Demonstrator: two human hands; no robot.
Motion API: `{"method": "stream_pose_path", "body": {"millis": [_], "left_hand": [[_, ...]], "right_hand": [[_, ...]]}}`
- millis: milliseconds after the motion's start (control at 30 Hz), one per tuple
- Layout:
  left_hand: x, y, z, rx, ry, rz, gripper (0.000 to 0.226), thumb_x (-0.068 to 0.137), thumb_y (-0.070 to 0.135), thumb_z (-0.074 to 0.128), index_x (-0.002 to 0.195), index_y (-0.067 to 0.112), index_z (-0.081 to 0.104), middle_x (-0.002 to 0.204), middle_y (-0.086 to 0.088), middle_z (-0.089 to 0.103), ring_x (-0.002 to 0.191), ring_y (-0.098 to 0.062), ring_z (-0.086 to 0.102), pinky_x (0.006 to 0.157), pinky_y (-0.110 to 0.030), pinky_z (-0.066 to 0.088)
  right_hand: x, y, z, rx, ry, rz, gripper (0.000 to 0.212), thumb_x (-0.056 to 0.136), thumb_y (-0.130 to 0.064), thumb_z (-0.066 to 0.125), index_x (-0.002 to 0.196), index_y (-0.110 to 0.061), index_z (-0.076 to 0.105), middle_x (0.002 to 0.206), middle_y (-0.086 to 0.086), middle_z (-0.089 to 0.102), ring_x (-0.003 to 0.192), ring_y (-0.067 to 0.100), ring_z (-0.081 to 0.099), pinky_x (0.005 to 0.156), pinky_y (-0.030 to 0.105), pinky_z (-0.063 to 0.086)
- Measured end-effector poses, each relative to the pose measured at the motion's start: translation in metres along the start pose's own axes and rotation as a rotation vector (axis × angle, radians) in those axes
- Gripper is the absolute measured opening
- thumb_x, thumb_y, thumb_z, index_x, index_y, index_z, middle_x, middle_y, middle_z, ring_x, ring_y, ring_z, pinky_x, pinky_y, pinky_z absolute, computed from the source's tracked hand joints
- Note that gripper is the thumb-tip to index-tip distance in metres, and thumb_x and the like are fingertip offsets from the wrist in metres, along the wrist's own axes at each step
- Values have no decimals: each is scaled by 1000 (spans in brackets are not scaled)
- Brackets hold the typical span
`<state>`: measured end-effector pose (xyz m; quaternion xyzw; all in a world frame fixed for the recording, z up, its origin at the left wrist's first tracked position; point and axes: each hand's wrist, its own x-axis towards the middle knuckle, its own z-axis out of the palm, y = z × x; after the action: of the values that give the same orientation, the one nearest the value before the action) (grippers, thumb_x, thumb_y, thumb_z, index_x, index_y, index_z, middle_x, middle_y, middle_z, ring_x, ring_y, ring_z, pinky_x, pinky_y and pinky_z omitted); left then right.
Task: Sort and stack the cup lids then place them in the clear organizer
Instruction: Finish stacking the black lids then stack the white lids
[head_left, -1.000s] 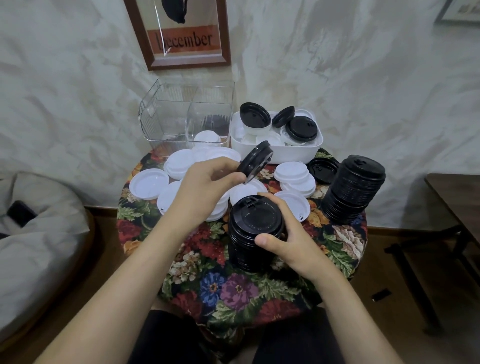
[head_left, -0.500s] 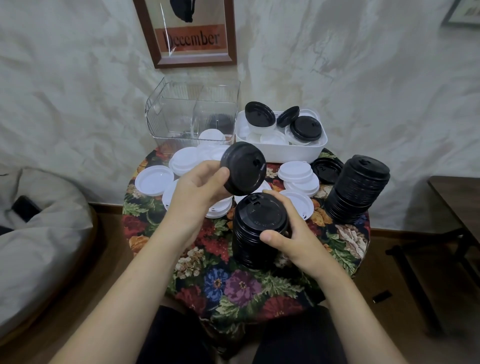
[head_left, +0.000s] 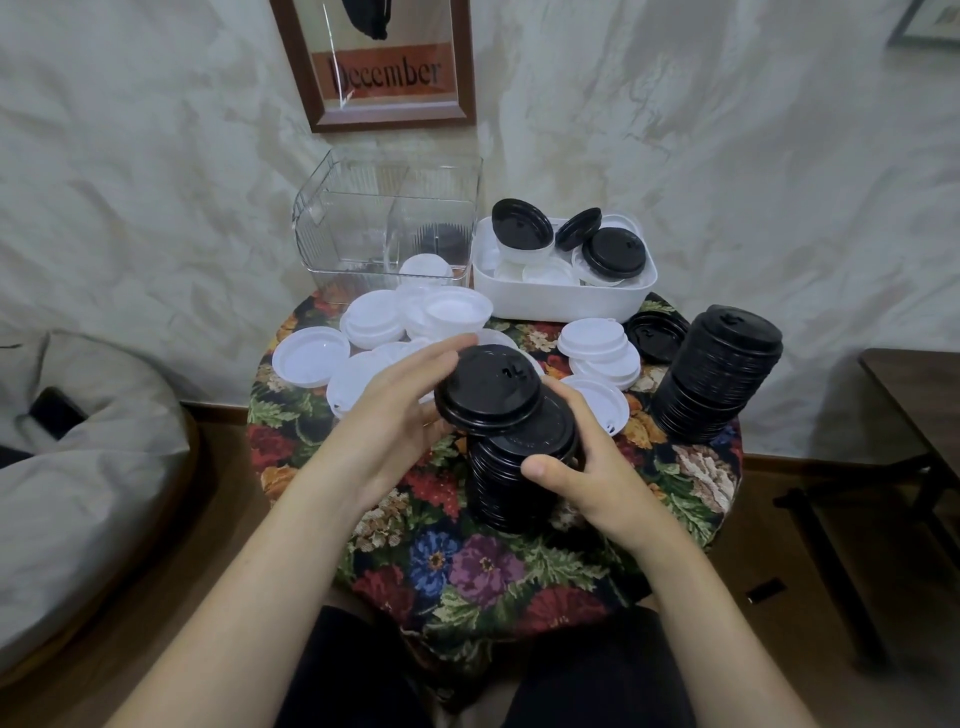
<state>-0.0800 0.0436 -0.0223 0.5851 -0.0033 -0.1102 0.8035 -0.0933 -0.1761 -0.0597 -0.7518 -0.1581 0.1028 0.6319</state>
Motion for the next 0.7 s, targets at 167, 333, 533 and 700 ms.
{"method": "stream_pose_path", "body": {"millis": [167, 333, 533, 700], "left_hand": [[-2, -5, 2, 314, -36, 99, 41, 93, 32, 74, 134, 30, 67, 129, 6, 72, 121, -12, 67, 98, -31, 53], [-1, -7, 6, 499, -20, 163, 42, 93, 40, 71, 134, 35, 66, 124, 10, 72, 118, -10, 67, 101, -32, 52], [-3, -4, 17, 676, -10, 215, 33, 98, 31, 70, 130, 37, 67, 118, 31, 69, 113, 6, 62, 99, -27, 51], [-2, -9, 20, 706, 29, 236, 32, 95, 36, 71, 127, 40, 68, 121, 22, 70, 113, 2, 63, 101, -34, 53]], "right_hand": [[0, -1, 0, 0, 4, -8, 90, 71, -71, 80, 147, -42, 41, 139, -27, 58, 135, 1, 54, 103, 14, 45], [0, -1, -2, -8, 4, -4, 95, 67, -73, 82, 148, -44, 42, 141, -26, 59, 134, 0, 54, 101, 13, 45], [-2, 4, -3, -25, 16, -3, 97, 65, -71, 85, 147, -40, 44, 140, -22, 61, 133, 3, 56, 103, 16, 45], [-3, 2, -4, -45, -2, -8, 95, 68, -69, 84, 149, -42, 42, 142, -22, 59, 134, 2, 54, 110, 26, 45]]}}
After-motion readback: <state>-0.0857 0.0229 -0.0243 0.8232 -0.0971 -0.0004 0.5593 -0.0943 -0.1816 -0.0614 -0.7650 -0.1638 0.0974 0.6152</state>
